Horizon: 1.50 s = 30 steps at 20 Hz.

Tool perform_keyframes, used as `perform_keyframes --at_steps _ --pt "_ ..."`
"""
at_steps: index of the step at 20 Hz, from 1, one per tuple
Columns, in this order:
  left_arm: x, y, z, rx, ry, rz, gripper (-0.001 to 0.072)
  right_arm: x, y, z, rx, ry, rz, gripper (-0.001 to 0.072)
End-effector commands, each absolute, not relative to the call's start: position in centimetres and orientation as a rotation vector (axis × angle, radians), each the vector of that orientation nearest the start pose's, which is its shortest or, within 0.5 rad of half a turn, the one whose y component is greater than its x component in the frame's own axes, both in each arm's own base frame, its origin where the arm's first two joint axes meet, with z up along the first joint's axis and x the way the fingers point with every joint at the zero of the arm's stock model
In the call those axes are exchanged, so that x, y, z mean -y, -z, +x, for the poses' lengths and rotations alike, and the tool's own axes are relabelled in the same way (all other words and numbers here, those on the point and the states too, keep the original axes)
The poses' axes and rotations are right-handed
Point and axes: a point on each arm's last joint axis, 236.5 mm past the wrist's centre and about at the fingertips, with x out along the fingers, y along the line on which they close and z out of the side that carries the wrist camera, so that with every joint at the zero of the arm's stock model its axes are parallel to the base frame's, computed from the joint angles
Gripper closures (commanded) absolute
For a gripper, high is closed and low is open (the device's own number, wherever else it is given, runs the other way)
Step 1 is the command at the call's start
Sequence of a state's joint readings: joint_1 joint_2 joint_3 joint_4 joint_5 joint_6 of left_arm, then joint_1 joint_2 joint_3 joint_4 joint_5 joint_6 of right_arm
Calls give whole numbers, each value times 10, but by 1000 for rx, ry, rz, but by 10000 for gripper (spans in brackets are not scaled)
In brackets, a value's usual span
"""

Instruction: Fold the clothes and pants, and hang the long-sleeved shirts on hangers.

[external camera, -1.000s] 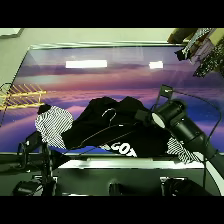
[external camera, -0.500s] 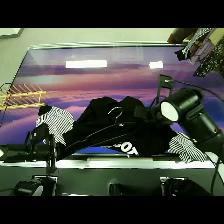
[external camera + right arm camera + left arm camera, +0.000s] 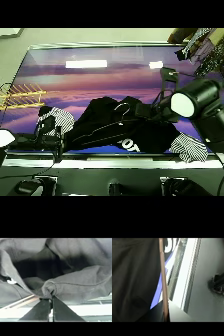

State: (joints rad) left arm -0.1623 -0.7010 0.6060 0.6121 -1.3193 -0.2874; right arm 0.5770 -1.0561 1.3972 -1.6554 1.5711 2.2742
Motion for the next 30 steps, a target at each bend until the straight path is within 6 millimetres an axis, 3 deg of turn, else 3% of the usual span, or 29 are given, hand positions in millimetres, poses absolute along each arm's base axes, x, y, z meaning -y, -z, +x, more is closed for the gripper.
perform_keyframes --at_steps 1,9,18,22,26,28,29,30 --pt "231 -67 181 -635 1408 282 689 -159 -155 276 -1232 -20 210 683" --pt "261 -64 199 -578 1424 221 689 -157 -166 259 -1240 -47 232 683" --pt "292 -62 193 -558 1481 186 689 -165 -171 269 -1196 -76 260 683" --pt "301 -70 210 -513 1433 211 688 -166 -171 268 -1198 -80 261 682" --pt "305 -77 214 -502 1429 177 689 -166 -171 267 -1200 -85 260 675" --pt "306 -79 214 -499 1428 166 688 -166 -171 267 -1200 -85 260 568" --pt "306 -79 214 -499 1428 166 689 -166 -170 266 -1205 -86 257 466" --pt "306 -79 214 -499 1428 166 689 -166 -169 264 -1215 -93 242 432"
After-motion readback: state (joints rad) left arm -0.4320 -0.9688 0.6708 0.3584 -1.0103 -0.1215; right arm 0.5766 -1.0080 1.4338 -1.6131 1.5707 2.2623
